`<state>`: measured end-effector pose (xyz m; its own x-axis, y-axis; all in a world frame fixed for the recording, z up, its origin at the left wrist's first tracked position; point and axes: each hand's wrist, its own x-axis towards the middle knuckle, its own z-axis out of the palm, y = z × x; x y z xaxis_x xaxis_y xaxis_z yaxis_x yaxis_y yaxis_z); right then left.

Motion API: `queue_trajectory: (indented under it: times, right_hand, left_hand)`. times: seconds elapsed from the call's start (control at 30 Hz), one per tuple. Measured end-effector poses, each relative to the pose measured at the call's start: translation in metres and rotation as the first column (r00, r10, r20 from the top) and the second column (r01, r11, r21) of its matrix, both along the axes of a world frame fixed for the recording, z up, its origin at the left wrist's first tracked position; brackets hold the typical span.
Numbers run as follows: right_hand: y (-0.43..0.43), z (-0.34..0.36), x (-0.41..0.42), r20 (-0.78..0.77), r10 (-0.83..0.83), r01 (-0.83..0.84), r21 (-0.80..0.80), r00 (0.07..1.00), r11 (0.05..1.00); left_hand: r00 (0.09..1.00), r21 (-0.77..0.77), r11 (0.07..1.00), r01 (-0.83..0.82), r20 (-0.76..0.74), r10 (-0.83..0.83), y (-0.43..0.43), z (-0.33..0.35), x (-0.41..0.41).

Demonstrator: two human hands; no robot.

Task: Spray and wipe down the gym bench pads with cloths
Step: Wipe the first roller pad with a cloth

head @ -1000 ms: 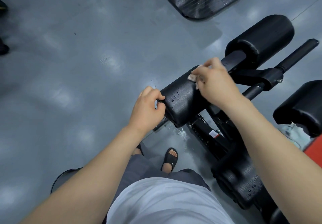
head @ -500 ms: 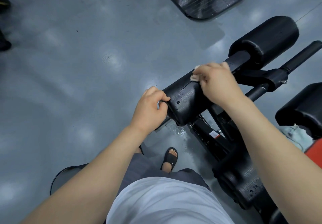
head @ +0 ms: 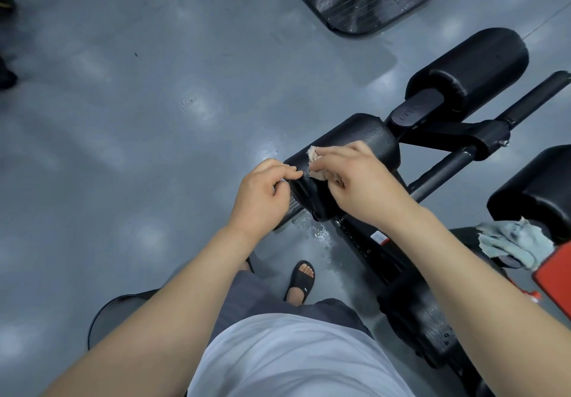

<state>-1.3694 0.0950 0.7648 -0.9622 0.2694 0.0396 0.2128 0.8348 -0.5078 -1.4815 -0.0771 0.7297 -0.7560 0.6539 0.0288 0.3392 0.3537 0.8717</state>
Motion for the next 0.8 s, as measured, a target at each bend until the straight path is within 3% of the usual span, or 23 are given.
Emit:
queue_trajectory:
  times: [0.2,0.4,0.8]
  right_hand:
    - [0.017,0.008,-0.006,0.012,-0.200,0.200,0.028,0.980,0.979]
    - [-0.021,0.009,0.002,0.023,-0.016,0.016,-0.011,1.000,1.000]
    - [-0.049,0.005,0.028,0.037,-0.140,0.139,0.012,0.990,0.990]
  left_hand:
    - [1.000,0.004,1.000,-0.009,0.029,0.009,-0.002,0.000,0.000]
    - [0.999,-0.007,1.000,-0.018,0.026,0.018,-0.002,-0.005,-0.002]
    - [0.992,-0.001,1.000,0.011,0.129,-0.011,0.009,-0.002,0.001]
